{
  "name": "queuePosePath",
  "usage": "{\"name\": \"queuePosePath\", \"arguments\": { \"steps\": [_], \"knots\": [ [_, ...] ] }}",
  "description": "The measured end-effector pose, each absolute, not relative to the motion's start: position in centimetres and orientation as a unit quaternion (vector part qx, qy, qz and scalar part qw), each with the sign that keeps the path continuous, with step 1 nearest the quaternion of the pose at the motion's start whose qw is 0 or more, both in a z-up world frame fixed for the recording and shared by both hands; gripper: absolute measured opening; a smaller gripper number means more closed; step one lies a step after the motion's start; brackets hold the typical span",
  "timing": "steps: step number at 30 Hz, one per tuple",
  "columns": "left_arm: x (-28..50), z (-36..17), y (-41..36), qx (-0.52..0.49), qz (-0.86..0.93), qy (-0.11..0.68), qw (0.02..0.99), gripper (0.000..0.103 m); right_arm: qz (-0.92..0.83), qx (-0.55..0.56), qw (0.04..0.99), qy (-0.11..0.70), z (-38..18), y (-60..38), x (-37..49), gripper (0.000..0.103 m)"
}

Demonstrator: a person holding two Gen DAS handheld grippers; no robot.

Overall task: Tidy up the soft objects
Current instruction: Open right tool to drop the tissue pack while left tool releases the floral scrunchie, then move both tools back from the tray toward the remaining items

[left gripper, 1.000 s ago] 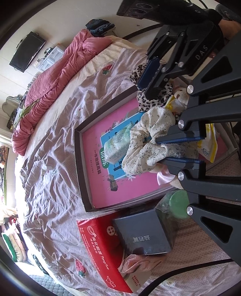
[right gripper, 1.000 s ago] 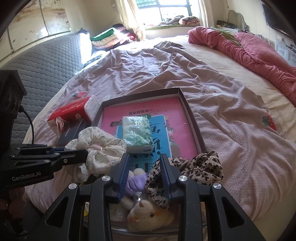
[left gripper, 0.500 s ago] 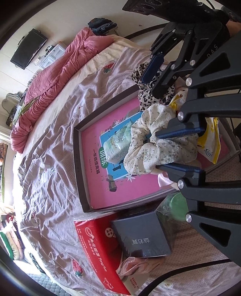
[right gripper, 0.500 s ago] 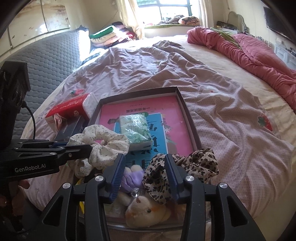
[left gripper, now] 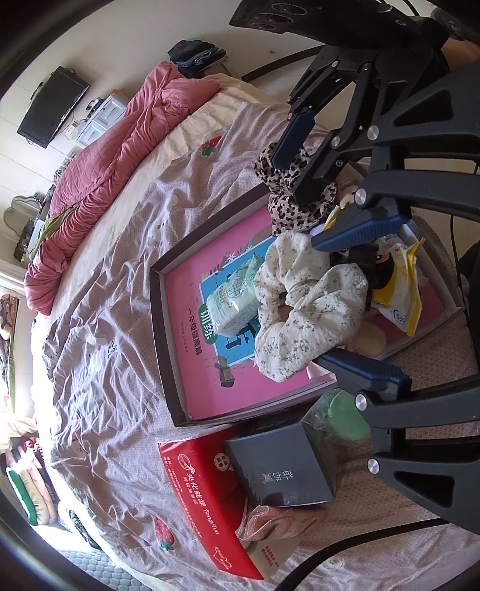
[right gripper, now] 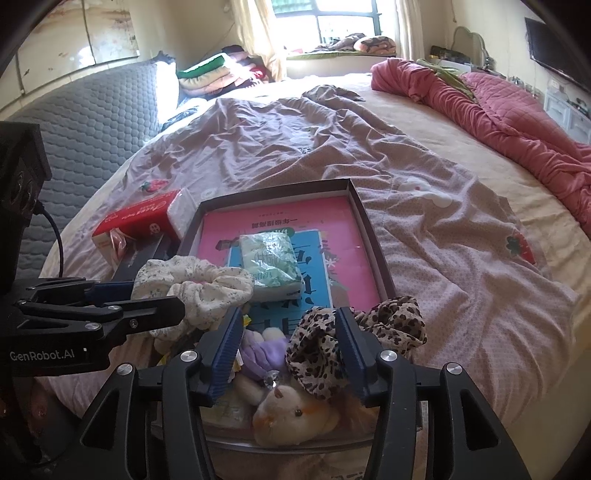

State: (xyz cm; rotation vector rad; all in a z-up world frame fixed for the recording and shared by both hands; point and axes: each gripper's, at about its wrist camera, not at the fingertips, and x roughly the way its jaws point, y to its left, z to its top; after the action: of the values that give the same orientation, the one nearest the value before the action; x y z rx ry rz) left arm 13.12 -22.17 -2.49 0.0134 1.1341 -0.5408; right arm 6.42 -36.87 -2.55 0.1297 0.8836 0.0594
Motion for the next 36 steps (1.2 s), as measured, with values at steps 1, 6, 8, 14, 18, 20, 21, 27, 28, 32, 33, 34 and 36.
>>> {"name": "queuePosePath", "arguments": {
  "steps": [1, 6, 8, 14, 18, 20, 21, 27, 28, 32, 33, 34, 36],
  "knots": [
    [13.0, -2.4, -22.2, 0.007, -0.255, 0.530, 0.809, 0.056, 0.028, 0.062, 0.902, 0.426, -2.4, -36.8, 6.3, 0.054],
    [12.2, -1.4, -22.0, 0.011, -0.257, 0.522, 0.813, 0.061, 0.019, 0.052, 0.907, 0.417, -1.6, -36.6, 5.8, 0.055],
    [12.0, -1.0, -21.8, 0.012, -0.257, 0.518, 0.816, 0.061, 0.017, 0.052, 0.908, 0.416, -1.3, -36.6, 5.7, 0.055],
    [11.3, 0.1, -21.0, 0.022, -0.243, 0.510, 0.825, 0.064, 0.011, 0.046, 0.911, 0.409, -0.5, -36.2, 5.2, 0.056],
    [10.9, 0.7, -20.4, 0.029, -0.236, 0.504, 0.830, 0.064, 0.013, 0.041, 0.915, 0.401, 0.2, -35.6, 4.9, 0.058],
    [10.5, 1.0, -20.1, 0.030, -0.234, 0.501, 0.833, 0.064, 0.014, 0.037, 0.917, 0.397, 0.6, -35.2, 4.8, 0.060],
    [10.4, 1.2, -19.9, 0.029, -0.234, 0.500, 0.834, 0.064, 0.015, 0.036, 0.918, 0.395, 0.8, -35.0, 4.7, 0.061],
    [9.6, 2.1, -18.8, 0.027, -0.232, 0.490, 0.840, 0.067, 0.026, 0.027, 0.922, 0.386, 1.8, -33.8, 4.3, 0.061],
    [9.5, 2.3, -18.7, 0.027, -0.231, 0.488, 0.841, 0.071, 0.026, 0.025, 0.923, 0.384, 1.9, -33.7, 4.3, 0.064],
    [9.0, 2.8, -18.1, 0.027, -0.227, 0.482, 0.846, 0.074, 0.032, 0.015, 0.925, 0.377, 2.5, -33.0, 4.0, 0.071],
    [8.9, 2.9, -18.0, 0.028, -0.226, 0.481, 0.847, 0.074, 0.033, 0.013, 0.926, 0.375, 2.7, -32.8, 3.9, 0.071],
    [8.8, 3.0, -17.8, 0.029, -0.223, 0.480, 0.848, 0.075, 0.034, 0.012, 0.927, 0.374, 2.8, -32.7, 3.8, 0.071],
    [8.5, 3.2, -17.5, 0.030, -0.220, 0.478, 0.850, 0.076, 0.036, 0.010, 0.928, 0.371, 3.0, -32.3, 3.6, 0.072]
  ]
}}
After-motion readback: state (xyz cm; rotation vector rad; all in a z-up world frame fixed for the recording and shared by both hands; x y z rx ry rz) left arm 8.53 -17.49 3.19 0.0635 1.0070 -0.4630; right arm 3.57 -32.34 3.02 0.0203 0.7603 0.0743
